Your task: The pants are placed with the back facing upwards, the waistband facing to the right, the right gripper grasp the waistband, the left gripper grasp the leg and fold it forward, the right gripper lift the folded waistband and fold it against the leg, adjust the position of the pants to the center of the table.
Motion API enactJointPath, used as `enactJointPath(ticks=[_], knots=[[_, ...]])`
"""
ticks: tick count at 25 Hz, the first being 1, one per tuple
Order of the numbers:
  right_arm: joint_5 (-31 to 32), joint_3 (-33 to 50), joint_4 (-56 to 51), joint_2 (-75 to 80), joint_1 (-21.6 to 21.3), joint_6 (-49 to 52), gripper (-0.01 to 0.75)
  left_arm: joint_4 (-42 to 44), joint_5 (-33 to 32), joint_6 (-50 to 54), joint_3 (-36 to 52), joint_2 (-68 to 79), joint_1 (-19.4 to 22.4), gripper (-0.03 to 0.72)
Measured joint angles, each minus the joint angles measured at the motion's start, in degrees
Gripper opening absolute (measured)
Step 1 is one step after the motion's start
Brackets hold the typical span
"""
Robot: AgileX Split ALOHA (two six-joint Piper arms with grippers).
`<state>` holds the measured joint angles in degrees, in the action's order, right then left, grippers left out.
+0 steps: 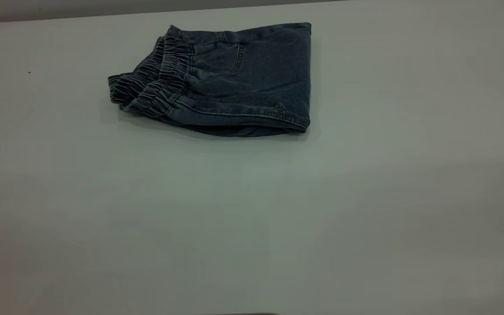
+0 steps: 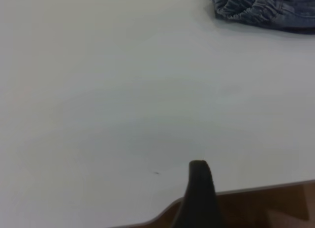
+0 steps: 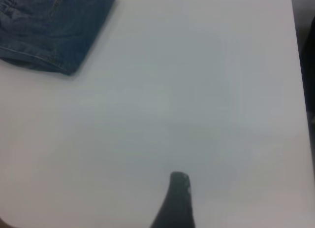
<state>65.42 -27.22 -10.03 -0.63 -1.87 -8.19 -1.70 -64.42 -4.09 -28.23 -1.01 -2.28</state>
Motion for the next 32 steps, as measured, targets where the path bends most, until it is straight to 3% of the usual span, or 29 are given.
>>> enactJointPath(ticks=[32], knots=[[-0.05, 0.0, 2.98, 0.0, 0.0, 4.06, 0.576, 0.0, -0.04, 0.0, 0.0, -0.07, 0.0, 0.525]])
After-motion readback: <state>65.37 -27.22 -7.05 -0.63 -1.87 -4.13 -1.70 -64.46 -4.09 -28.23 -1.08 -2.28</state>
